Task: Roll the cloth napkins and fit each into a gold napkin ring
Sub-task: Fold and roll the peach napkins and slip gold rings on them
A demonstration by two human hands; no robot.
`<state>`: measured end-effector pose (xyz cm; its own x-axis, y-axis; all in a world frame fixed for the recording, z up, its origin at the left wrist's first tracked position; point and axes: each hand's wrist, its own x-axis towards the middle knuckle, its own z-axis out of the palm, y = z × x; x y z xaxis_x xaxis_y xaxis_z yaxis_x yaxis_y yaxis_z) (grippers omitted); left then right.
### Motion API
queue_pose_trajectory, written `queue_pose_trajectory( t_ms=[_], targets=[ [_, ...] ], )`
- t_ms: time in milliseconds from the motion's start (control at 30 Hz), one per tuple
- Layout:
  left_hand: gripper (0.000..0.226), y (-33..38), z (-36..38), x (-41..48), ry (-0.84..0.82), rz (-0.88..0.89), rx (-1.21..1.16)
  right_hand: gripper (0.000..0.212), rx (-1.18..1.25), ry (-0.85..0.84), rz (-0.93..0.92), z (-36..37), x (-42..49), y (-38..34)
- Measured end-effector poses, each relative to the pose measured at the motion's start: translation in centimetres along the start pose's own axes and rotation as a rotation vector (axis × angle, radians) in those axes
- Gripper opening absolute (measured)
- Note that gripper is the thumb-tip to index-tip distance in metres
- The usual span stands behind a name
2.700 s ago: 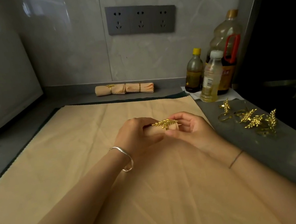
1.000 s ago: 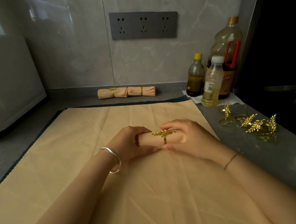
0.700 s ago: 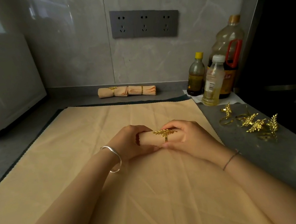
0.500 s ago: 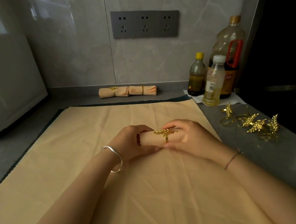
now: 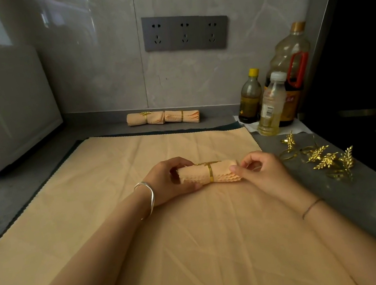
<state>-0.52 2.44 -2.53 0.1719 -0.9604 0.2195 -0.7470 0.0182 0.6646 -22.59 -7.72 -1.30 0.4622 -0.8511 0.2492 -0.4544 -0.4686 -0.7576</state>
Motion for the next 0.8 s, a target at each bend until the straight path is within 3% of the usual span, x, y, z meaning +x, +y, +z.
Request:
queue_pose_trajectory(
  t_ms=[233, 600, 733, 800],
  targets=[
    [0.041, -0.4, 0.4, 0.3, 0.016, 0.024, -0.031, 0.01, 0.047, 0.001, 0.051, 0.3, -0.1, -0.1],
    [0.034, -0.5, 0.3, 0.6, 0.004, 0.063, -0.035, 0.012, 0.051, -0.029, 0.067, -0.1, 0.4, 0.5],
    [0.054, -0.1, -1.0, 0.4, -0.174, -0.034, -0.095, 0.027, 0.08, -0.004, 0.033, -0.1, 0.6, 0.0],
    [0.052, 0.3, -1.0, 0.3, -0.184, -0.047, -0.11, 0.039, 0.13, -0.047, -0.023, 0.1, 0.9, -0.3]
  ],
)
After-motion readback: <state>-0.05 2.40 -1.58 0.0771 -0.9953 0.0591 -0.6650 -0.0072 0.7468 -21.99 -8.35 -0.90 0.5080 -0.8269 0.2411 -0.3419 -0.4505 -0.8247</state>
